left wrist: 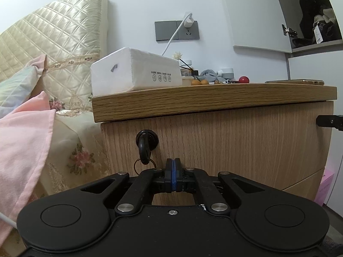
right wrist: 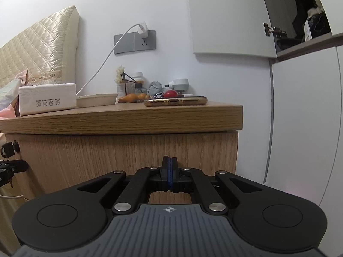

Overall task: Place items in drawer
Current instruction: 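Open the left tool fingers and back away from the closed drawer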

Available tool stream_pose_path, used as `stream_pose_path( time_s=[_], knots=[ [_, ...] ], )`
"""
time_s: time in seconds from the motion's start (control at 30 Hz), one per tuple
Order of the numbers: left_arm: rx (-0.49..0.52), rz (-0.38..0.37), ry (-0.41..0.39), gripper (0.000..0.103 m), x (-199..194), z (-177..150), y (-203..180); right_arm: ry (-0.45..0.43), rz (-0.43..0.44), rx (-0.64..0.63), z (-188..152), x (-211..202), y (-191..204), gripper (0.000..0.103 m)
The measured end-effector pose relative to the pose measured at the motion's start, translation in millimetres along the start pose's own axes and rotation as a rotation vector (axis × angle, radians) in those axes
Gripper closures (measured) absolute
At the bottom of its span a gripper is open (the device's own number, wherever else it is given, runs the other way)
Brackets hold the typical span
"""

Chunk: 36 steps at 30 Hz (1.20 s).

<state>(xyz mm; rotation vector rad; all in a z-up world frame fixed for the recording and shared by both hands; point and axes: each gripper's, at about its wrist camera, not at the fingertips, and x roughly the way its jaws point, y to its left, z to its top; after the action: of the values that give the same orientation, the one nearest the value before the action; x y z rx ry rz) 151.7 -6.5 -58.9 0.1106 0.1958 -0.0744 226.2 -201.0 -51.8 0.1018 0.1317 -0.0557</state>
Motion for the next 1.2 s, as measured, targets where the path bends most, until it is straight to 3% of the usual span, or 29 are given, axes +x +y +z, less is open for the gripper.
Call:
stream_pose_path(
  time_s=[0.43,0.53,0.73,1.2],
  knots=[
    [-0.032,0.004,-0.009,0.099,-1.1,1.7,4.6,0.018,0.014,0.049,5.2,0.4,-8.1,0.102],
    [-0.046,0.011,-0.014,0.095,-4.3,2.1,6.3,0.053,0.033,0.103,6.9,0.4,-13.4,0.102],
    [-0.058,-0.014,-0.027,0.081,-18.4,4.0,-1.3,0.046,0.049,0.082,7.9,-11.9,-10.4,0.102],
    [-0.084,-0.015,-0.019,0.064,-44.5,5.4,-6.0,0.041,0.092,0.019,10.5,-40.7,1.6,0.101]
  ],
)
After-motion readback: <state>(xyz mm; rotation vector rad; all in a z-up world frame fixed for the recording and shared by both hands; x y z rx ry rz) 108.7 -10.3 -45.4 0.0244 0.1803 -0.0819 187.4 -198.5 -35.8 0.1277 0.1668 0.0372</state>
